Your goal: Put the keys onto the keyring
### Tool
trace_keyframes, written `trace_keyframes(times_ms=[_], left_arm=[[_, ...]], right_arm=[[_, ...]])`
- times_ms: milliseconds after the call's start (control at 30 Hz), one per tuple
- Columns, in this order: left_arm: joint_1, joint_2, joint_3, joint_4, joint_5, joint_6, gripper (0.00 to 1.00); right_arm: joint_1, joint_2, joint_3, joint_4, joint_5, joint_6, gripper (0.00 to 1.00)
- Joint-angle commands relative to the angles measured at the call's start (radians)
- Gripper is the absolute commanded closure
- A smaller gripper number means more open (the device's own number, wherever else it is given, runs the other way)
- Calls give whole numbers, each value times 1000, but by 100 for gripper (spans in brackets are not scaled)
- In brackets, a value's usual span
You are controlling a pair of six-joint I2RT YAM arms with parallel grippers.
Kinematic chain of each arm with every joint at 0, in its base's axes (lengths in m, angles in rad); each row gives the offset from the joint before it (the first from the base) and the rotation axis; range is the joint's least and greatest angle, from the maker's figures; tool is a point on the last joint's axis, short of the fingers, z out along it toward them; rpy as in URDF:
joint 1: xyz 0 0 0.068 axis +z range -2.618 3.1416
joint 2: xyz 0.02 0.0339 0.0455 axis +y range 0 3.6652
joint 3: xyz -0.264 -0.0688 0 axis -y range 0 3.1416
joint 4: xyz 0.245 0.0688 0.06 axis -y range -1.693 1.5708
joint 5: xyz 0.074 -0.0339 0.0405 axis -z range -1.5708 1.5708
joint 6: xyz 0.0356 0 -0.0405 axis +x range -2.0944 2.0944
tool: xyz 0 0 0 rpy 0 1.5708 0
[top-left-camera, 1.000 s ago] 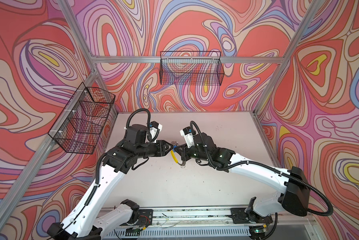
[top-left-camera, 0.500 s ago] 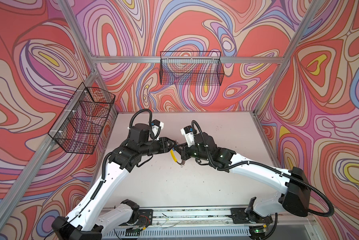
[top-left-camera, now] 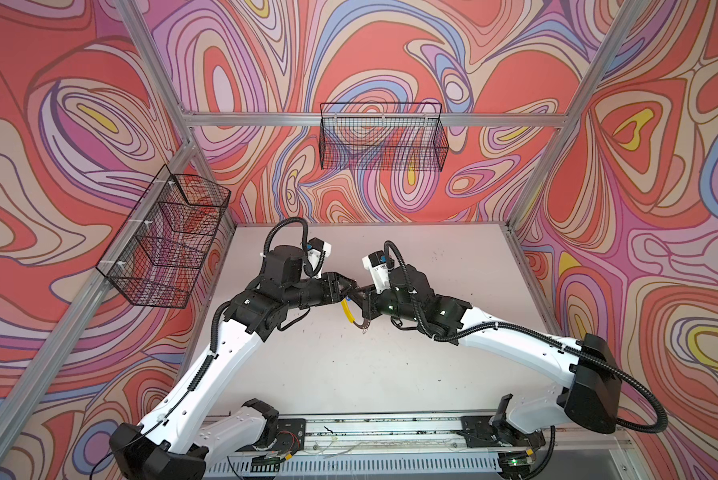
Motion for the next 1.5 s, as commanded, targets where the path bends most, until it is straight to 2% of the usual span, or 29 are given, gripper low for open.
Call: trace_keyframes(times_ms=[0,167,433,700,800,1000,1100,1267,1467], left_arm=[[-4,17,1,41,15,-10,70],[-3,34,5,64,22,-15,75],[-9,46,-5,90,29,-32,75],[-9,36,-22,105,-20,-47,74],[-9,39,-22,109,-39,-51,83],[-10,36,-21,116,-59,-54,91],[-9,25,-18,108,-63,-52,100],[-8,10,4,31,-57,-15,100],[-1,19,90,-173,-29,110,100]], right_arm=[[2,-11,-9,38,-6,8,100],[3,-12,-10,42,-7,7,100],[4,-13,-13,50,-8,6,100],[9,-12,-13,52,0,1,100],[12,-15,-13,50,6,-2,100],[19,-13,-11,40,19,-12,100],[18,-8,-11,27,29,-19,100],[19,-10,5,-36,77,-99,100],[18,-4,36,-134,201,-250,100]])
